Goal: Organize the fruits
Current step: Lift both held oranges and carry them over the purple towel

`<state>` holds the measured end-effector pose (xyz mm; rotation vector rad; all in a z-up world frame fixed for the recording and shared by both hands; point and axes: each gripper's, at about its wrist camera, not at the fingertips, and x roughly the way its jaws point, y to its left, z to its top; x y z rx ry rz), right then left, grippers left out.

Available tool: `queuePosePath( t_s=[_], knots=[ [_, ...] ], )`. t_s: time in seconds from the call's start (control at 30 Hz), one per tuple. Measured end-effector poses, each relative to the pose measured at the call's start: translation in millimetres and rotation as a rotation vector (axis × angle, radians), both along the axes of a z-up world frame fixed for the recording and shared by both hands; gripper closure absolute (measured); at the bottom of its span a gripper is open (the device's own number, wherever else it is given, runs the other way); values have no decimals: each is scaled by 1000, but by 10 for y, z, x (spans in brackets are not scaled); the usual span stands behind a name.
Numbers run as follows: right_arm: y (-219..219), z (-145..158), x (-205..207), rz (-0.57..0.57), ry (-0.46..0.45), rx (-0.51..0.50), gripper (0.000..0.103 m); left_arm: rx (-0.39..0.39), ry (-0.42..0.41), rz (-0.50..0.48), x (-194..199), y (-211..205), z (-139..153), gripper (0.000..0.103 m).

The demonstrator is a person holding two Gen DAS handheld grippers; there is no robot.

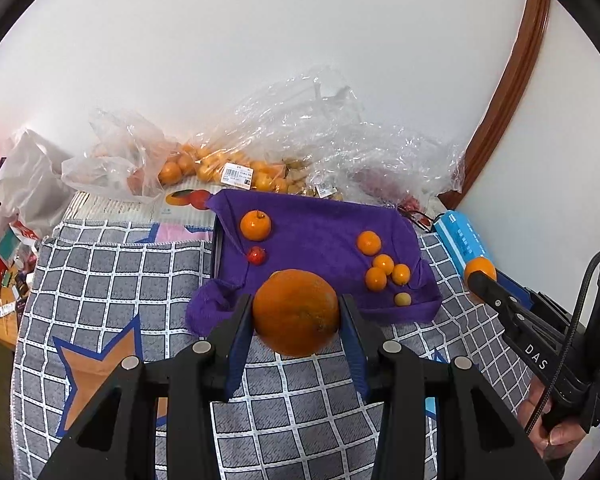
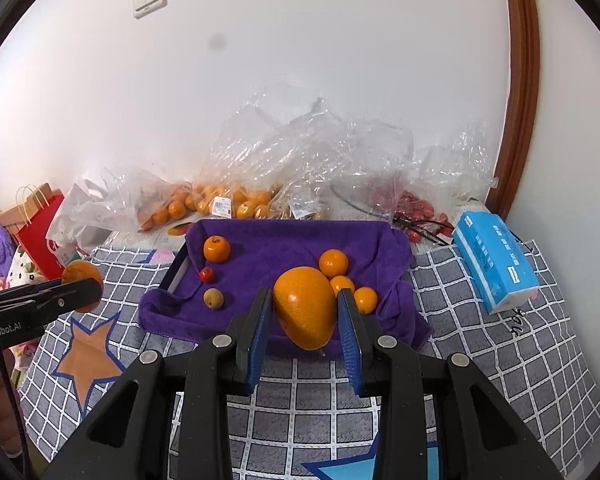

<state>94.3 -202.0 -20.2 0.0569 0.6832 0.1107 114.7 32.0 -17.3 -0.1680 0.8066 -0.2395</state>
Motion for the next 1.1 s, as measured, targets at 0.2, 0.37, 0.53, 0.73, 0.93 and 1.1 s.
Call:
queuePosePath(
  t_s=[0.2, 0.37, 0.53, 0.73, 0.93, 1.1],
  knots=[
    [-3, 44, 10, -2, -10, 0, 70, -4, -11, -3, 4, -9, 43, 63],
    [0, 71, 29, -5, -19, 1, 70, -2, -17, -4, 30, -20, 56, 63],
    [11, 89, 52, -3, -25, 2, 70, -5, -21, -9, 48, -25, 66, 63],
    [13, 115, 99, -2, -30, 3, 70, -6, -25, -5, 103, -20, 75, 63],
    [18, 115, 175, 1, -28, 1, 70, -8, -18, -2, 189, 6, 50, 63],
    [28, 95, 250, 0, -23, 0, 70, -13, -14, -2, 259, 20, 32, 63]
  ],
)
